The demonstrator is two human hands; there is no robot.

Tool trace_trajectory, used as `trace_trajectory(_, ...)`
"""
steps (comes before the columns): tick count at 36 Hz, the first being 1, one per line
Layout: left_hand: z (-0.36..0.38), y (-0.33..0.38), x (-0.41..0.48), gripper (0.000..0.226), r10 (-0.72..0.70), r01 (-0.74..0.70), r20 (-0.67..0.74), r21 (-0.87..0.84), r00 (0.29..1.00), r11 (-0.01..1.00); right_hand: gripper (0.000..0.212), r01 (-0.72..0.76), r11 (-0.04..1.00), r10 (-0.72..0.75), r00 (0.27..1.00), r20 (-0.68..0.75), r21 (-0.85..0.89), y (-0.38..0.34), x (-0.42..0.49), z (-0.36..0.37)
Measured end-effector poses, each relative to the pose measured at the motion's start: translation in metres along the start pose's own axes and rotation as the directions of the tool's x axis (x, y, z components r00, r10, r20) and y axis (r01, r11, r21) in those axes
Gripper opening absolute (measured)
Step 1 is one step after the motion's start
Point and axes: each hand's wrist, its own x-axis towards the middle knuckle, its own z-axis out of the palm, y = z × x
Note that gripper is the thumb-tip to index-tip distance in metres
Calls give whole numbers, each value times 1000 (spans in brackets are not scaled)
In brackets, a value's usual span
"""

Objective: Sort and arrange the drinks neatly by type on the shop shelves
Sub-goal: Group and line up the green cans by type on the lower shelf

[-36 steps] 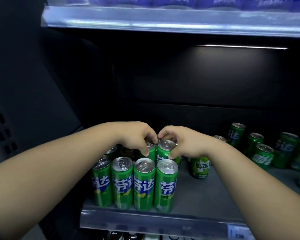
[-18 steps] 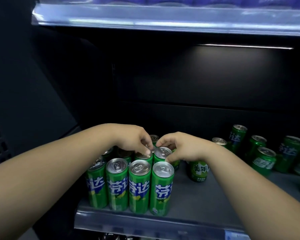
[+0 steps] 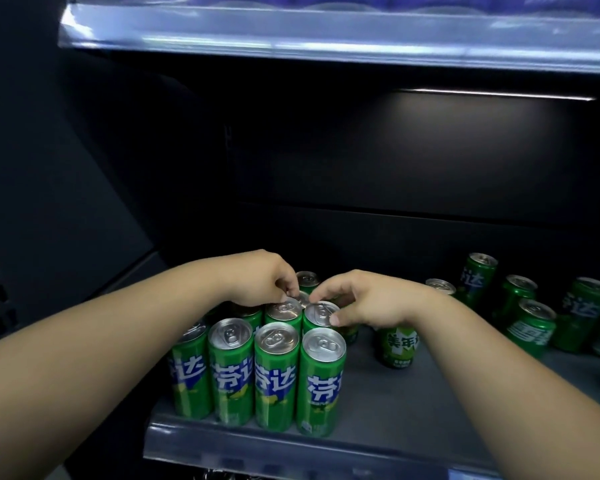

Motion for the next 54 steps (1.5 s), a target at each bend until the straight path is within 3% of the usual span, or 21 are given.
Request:
trace_trajectory(4, 2, -1, 6, 18, -34, 31, -68, -33, 997, 999, 33, -26, 999, 25, 999, 31, 20, -4, 1, -5)
trace_trajectory(9, 0, -1, 13, 23, -115, 112, -103, -34, 988, 993, 47, -8, 1000, 9, 991, -133, 13, -4, 12, -9)
trace_trajectory(12, 0, 2, 22, 31, -188, 189, -63, 14, 980, 982, 45, 5, 996, -24, 979, -203, -92, -1, 22, -18)
trace_trajectory(18, -2, 18, 42, 54, -344, 339, 100, 64, 934, 939, 61, -51, 945, -3, 987, -163, -322, 10, 53, -26)
trace_trajectory(24, 12, 23, 63, 47, -420, 405, 146, 123, 896, 906, 68, -6, 929, -32, 995, -97, -370, 19, 75, -20)
trace_trajectory(33, 4, 14, 63, 49, -445, 437, 131, 87, 886, 895, 67, 51, 951, -68, 997, -45, -304, 33, 99, -13)
trace_trajectory(37, -1, 3, 59, 37, -404, 401, 153, 47, 902, 915, 63, 63, 960, -81, 995, -53, -271, 35, 104, -12)
trace_trajectory(44, -2, -7, 51, 51, -335, 335, 184, 31, 924, 942, 72, 52, 982, -70, 993, -96, -184, 37, 105, -11)
trace_trajectory(54, -9, -17, 35, 60, -344, 339, -44, -100, 938, 936, 49, 95, 994, -103, 964, -244, -47, 27, 82, -23)
